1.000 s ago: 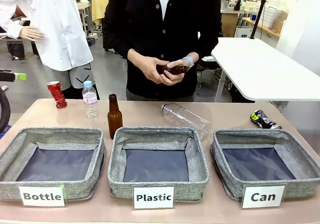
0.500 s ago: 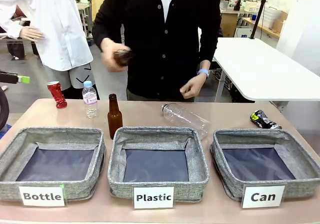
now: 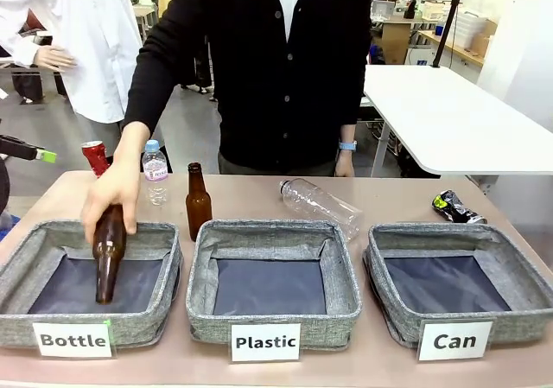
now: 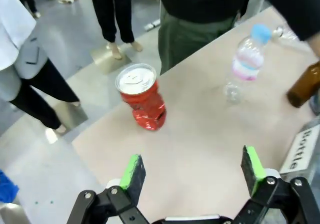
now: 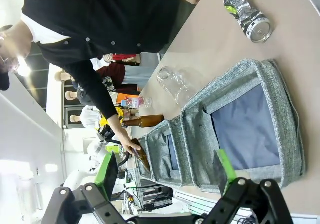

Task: Sort the can waste into the basket.
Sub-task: Pick up the can waste from the table and place it in the right Fabric basket.

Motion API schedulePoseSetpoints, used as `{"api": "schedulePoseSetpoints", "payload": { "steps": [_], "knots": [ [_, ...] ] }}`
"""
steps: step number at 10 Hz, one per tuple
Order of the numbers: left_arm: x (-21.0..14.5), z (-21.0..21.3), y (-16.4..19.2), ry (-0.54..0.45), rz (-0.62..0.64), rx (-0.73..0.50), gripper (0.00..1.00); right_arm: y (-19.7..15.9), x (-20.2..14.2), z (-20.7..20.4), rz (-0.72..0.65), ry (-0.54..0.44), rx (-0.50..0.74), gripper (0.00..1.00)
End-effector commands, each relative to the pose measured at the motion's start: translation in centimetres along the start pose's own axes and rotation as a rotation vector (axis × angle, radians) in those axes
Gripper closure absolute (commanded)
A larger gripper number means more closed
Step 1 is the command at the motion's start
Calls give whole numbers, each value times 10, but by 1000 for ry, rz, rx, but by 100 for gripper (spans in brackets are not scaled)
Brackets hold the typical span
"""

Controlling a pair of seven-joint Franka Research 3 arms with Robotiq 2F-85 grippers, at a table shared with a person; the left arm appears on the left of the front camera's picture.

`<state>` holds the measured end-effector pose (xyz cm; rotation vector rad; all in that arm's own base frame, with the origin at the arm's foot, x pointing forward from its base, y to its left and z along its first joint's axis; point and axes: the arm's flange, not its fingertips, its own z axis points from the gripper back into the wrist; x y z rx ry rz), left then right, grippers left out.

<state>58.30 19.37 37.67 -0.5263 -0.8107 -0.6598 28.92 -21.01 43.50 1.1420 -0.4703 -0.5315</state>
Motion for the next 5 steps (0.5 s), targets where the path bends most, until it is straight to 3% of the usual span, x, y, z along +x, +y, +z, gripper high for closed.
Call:
{"api": "schedulePoseSetpoints", "payload": {
  "steps": [1,3,5],
  "knots": [
    [2,13,36,81,-24,-98,0,1,3,1,26,-7,24,0],
    [-28,93,33,102,-106,-216,0,1,3,1,26,-7,24,0],
    [-60,165,22,52,-191,-261,0,1,3,1,26,-7,24,0]
  ]
}}
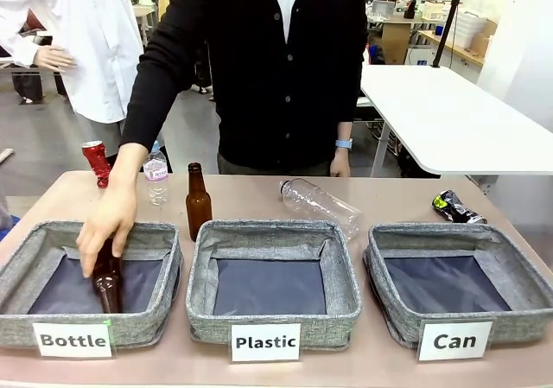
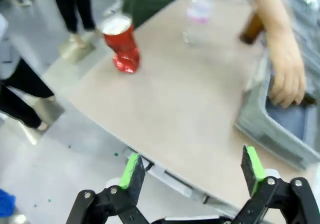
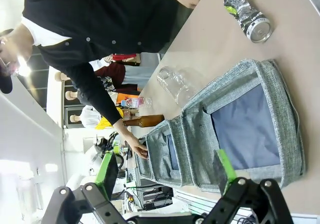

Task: Sort the can waste into the basket.
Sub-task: Pick up the can waste from the table and place it in the right Fabric basket.

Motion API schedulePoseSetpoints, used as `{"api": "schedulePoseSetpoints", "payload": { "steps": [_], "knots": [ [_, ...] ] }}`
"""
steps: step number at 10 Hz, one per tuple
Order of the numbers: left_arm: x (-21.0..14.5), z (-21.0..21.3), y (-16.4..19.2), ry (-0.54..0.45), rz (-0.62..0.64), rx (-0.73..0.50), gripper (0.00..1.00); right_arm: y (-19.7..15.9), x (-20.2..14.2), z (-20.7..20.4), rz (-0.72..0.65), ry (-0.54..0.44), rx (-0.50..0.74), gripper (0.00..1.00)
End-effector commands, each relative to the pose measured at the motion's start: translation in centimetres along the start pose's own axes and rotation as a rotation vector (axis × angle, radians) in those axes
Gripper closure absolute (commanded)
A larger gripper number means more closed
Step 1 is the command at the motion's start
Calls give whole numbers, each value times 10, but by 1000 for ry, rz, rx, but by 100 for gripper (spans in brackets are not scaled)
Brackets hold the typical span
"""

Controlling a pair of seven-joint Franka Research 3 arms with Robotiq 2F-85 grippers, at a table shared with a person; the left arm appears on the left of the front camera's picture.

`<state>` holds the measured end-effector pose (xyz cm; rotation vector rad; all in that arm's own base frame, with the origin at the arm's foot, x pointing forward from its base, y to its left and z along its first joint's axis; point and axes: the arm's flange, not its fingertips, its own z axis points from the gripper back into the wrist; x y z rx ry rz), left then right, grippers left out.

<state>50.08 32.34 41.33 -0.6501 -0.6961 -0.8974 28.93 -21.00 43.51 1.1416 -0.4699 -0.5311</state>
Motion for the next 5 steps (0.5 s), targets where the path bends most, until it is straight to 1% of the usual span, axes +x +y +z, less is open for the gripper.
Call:
{"api": "schedulePoseSetpoints", "payload": {
  "steps": [1,2,3,4,5],
  "knots": [
    [-18,35,-11,-75,-49,5,0,1,3,1,26,-7,25,0],
    [-28,41,-13,-123,-63,-19,0,1,3,1,26,-7,25,0],
    [-32,39,-11,-153,-49,-10,0,1,3,1,26,-7,25,0],
    [-29,31,-7,-148,-17,5,0,1,3,1,26,-7,25,0],
    [-22,24,-6,-146,-34,-14,0,1,3,1,26,-7,25,0]
  ]
}}
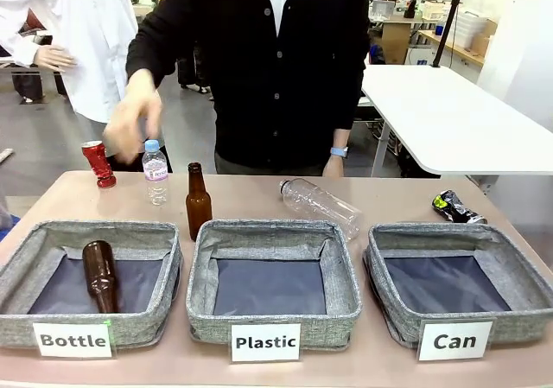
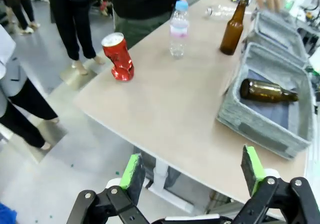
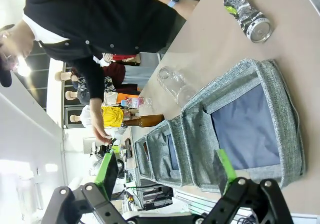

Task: Sort the can waste into the basket.
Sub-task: Pick up the can waste from the table and place it in the right Fabric basket.

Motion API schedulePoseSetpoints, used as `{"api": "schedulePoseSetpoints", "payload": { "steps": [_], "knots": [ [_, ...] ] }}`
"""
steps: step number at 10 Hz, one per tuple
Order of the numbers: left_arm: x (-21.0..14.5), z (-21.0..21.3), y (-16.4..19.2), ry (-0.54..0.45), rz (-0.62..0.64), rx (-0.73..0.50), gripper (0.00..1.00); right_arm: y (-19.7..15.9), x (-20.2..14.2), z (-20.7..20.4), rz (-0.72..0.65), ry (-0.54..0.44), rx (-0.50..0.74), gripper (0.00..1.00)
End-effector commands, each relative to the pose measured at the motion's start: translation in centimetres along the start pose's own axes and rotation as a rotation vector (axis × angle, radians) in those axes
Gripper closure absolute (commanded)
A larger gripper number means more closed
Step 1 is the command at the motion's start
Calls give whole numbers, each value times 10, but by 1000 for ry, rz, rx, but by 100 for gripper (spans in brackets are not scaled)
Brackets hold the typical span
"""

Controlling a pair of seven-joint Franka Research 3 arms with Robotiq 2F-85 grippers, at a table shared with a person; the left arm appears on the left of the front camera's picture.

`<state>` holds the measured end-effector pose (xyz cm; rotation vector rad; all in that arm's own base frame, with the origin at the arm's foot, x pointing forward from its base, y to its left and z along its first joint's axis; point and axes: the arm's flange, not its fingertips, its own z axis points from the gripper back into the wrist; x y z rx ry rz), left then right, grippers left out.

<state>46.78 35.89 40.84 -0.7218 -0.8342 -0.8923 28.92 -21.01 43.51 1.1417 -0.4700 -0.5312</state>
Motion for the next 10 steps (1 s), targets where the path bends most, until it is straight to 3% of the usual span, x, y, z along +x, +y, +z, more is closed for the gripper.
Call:
{"api": "schedulePoseSetpoints", "payload": {
  "steps": [1,2,6,7,8,9,10],
  "knots": [
    [23,-24,5,12,-3,35,0,1,3,1,26,-7,25,0],
    [42,-50,4,42,-4,143,0,1,3,1,26,-7,25,0],
    [67,-152,14,138,-73,96,0,1,3,1,26,-7,25,0],
    [68,-168,16,151,-93,134,0,1,3,1,26,-7,25,0],
    [74,-185,18,101,-93,134,0,1,3,1,26,-7,25,0],
    [85,-197,19,57,20,169,0,1,3,1,26,-7,25,0],
    [74,-183,20,145,-82,106,0,1,3,1,26,-7,25,0]
  ]
}}
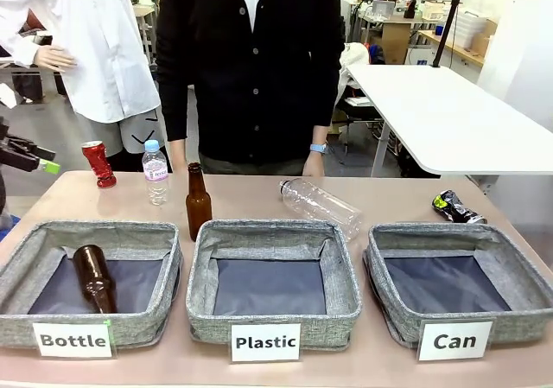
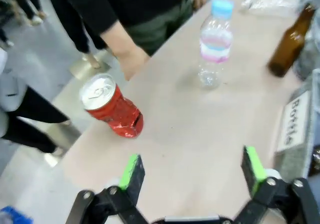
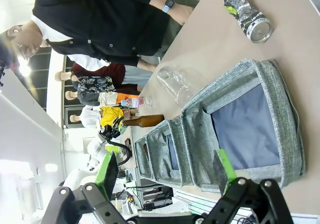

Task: Sort the can waste into the basket.
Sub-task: Pick up the can waste from the table and place it in the right Fabric basket.

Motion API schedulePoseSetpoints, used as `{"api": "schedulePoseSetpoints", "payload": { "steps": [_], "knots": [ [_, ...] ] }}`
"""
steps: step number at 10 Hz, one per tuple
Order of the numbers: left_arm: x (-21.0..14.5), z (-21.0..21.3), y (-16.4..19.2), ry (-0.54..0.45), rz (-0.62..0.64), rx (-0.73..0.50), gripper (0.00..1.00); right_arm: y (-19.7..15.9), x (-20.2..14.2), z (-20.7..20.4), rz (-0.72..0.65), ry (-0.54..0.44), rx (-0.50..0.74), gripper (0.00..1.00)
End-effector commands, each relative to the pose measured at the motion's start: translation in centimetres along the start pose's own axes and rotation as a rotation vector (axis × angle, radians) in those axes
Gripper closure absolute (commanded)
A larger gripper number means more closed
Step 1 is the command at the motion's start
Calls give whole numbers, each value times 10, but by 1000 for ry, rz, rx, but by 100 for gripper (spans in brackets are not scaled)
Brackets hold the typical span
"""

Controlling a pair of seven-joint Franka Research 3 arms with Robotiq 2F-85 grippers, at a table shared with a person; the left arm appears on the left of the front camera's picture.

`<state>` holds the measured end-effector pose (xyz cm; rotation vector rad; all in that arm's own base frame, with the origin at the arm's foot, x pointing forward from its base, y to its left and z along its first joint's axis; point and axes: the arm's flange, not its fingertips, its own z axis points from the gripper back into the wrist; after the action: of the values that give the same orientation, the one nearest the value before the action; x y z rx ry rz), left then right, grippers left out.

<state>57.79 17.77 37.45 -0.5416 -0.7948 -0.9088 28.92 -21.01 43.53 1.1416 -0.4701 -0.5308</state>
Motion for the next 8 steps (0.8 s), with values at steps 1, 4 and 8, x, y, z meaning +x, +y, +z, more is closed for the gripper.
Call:
{"api": "schedulePoseSetpoints", "payload": {
  "steps": [1,4,8],
  "knots": [
    [-6,15,0,24,-39,-13,0,0,3,1,25,-7,25,0],
    [6,-23,17,44,-50,37,0,0,3,1,25,-7,25,0],
    [0,-52,48,12,-85,-85,0,0,3,1,25,-7,25,0]
  ]
}}
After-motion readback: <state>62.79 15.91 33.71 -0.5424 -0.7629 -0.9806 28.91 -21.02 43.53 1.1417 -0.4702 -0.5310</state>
